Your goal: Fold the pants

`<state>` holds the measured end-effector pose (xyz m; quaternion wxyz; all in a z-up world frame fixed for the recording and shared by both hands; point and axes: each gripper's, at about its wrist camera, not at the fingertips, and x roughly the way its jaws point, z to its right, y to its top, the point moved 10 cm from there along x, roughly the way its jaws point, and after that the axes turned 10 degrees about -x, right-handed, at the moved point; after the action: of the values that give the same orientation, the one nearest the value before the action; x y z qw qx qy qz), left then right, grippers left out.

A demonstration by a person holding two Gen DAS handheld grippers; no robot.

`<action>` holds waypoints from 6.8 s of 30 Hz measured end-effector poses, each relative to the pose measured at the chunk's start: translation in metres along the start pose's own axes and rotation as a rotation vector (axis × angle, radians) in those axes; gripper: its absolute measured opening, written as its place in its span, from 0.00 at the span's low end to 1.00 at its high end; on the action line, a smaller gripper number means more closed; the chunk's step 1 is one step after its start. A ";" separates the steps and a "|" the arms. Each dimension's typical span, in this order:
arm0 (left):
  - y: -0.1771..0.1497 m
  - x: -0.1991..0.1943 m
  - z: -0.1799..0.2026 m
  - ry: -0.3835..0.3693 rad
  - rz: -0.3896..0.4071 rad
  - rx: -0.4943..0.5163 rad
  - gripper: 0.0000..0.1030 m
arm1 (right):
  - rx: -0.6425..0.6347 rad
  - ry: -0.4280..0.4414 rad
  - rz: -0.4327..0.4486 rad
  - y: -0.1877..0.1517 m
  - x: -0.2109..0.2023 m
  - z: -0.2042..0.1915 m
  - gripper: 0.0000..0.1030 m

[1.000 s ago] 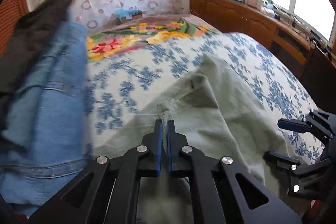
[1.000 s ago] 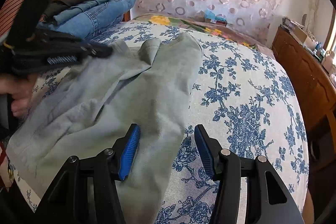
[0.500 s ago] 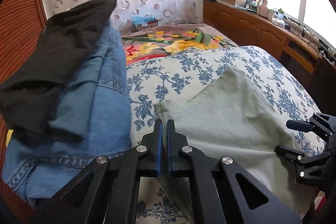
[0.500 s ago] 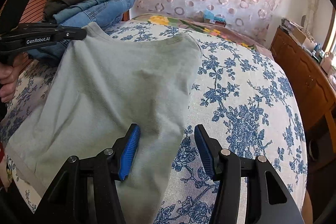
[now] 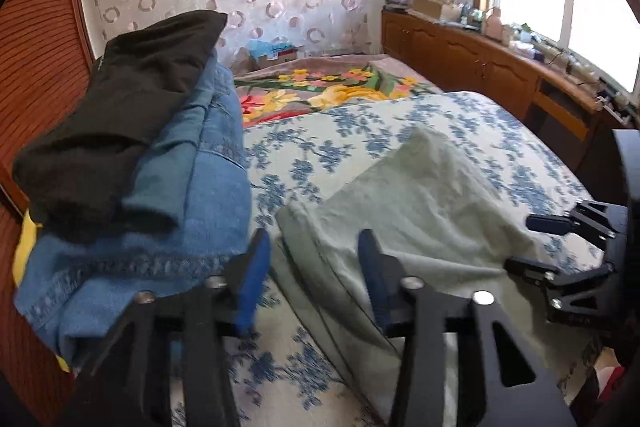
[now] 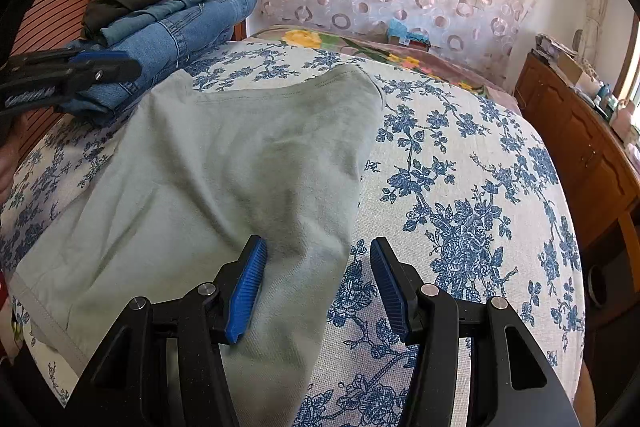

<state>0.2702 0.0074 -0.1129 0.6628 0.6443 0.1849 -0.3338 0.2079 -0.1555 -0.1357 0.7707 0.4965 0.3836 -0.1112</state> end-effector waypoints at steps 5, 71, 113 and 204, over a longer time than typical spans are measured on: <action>-0.016 -0.007 0.008 -0.038 -0.007 -0.005 0.71 | 0.001 -0.003 0.000 0.000 0.000 0.000 0.54; -0.151 -0.089 0.049 -0.227 -0.104 -0.105 0.20 | -0.039 0.052 0.110 -0.062 -0.094 -0.038 0.09; -0.100 -0.067 0.040 -0.179 -0.035 -0.118 0.61 | 0.078 0.060 0.148 -0.050 -0.095 -0.007 0.43; -0.122 -0.065 0.034 -0.089 -0.079 -0.094 0.69 | 0.115 0.051 0.083 -0.077 -0.091 -0.008 0.52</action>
<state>0.1350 -0.0060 -0.1552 0.6862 0.5894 0.1959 -0.3787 0.1001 -0.2052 -0.1262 0.7350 0.5579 0.3751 -0.0882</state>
